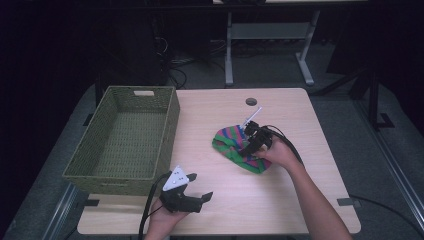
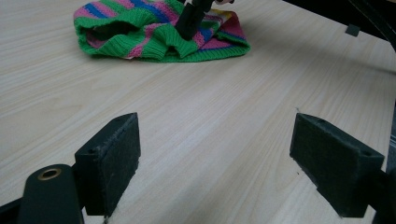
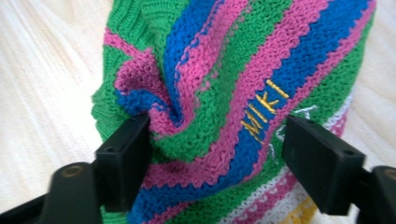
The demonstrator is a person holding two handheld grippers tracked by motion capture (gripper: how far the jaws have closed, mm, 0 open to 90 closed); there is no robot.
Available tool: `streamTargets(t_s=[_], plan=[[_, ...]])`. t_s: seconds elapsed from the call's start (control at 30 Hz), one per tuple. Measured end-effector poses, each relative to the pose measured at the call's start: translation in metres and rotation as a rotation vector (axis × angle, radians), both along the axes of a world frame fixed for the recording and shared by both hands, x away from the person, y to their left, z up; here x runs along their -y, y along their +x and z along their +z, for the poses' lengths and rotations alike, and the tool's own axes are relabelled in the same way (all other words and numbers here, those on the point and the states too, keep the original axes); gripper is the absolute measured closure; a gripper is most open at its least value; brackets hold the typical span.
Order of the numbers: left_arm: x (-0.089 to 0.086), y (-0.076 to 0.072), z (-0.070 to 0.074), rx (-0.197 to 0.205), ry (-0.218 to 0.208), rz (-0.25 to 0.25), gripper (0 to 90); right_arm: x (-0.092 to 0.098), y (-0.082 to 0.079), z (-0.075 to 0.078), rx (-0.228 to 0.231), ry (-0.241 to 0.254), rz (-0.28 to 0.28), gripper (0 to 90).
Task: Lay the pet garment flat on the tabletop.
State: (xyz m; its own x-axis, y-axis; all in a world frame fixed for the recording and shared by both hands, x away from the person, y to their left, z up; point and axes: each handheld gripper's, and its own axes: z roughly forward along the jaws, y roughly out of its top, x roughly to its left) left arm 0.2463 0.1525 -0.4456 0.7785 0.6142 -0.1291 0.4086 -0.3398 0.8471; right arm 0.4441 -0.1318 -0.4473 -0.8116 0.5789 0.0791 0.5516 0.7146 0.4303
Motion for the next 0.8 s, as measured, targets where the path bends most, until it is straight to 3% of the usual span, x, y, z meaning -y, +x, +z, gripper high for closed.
streamTargets(t_s=[0.1, 0.23, 0.8], plan=[[0.0015, -0.0004, -0.0003, 0.000, 0.006, -0.004, 15.8, -0.0015, -0.0031, -0.0001, 0.039, -0.029, -0.004, 33.4], [0.0007, -0.0012, 0.0005, 0.010, -0.003, 0.005, 15.8, -0.0047, -0.0063, -0.0002, 0.061, -0.055, -0.013, 35.4], [0.0024, -0.0007, -0.0004, 0.009, 0.008, 0.007, 15.8, -0.0093, -0.0070, 0.0041, 0.059, -0.097, -0.024, 60.0]])
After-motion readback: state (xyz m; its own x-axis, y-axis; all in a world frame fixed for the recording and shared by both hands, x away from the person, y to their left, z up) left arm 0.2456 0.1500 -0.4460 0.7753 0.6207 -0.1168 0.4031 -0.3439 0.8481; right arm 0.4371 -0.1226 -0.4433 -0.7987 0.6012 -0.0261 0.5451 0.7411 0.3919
